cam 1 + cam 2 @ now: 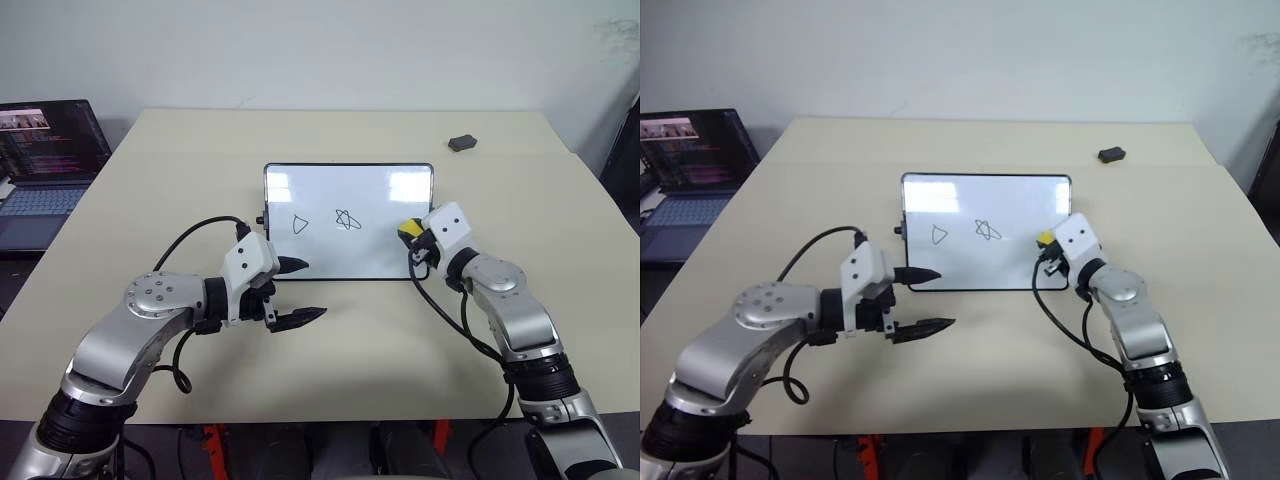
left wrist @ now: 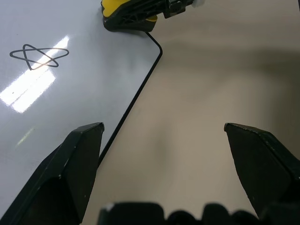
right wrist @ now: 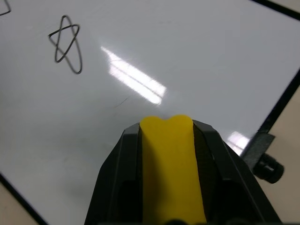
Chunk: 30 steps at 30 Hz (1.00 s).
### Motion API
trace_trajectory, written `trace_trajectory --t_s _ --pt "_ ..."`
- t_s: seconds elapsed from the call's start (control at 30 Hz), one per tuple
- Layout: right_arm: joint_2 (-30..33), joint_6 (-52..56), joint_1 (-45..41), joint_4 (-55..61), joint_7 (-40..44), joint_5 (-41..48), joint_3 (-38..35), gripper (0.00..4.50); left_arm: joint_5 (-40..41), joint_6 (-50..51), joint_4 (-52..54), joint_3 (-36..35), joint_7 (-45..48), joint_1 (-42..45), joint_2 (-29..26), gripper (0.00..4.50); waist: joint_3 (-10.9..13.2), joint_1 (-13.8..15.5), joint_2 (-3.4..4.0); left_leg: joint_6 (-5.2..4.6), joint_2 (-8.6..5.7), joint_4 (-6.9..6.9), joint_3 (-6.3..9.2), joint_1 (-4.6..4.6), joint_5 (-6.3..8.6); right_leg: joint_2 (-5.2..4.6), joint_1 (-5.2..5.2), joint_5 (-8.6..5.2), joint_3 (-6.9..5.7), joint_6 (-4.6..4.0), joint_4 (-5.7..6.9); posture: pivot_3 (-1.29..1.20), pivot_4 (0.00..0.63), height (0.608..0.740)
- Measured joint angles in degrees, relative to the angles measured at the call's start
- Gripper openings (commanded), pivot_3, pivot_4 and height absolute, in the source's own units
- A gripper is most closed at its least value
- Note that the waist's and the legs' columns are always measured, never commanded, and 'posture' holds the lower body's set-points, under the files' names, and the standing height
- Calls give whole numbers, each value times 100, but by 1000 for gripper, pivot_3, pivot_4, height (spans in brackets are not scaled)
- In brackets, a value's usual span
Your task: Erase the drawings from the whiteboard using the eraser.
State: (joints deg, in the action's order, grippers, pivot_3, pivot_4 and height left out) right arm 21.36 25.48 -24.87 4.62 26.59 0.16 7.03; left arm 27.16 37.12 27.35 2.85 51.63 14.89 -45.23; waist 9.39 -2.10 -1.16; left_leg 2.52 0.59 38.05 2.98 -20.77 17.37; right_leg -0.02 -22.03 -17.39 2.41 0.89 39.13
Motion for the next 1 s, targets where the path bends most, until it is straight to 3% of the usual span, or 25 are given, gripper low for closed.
trace_trajectory --t_s 0.33,0.6,1.0 --pt "59 -52 481 271 702 566 66 1117 13 250 71 -606 -637 -574 38 4500 3 18 3 0 0 -7 2 -23 1 -3 -17 -1 -1 0 -13 0 150 740" --pt "424 30 1055 1200 1340 1077 36 1111 -96 223 81 -806 -728 -863 -92 4500 5 35 4 1 0 -9 6 -22 2 -4 -17 -3 -5 0 -13 0 150 740" --pt "326 -200 756 1162 1434 997 362 1111 -258 142 -126 -862 -953 -833 -83 4500 6 26 3 2 1 -9 6 -21 2 -3 -17 -3 -6 0 -12 0 150 740"
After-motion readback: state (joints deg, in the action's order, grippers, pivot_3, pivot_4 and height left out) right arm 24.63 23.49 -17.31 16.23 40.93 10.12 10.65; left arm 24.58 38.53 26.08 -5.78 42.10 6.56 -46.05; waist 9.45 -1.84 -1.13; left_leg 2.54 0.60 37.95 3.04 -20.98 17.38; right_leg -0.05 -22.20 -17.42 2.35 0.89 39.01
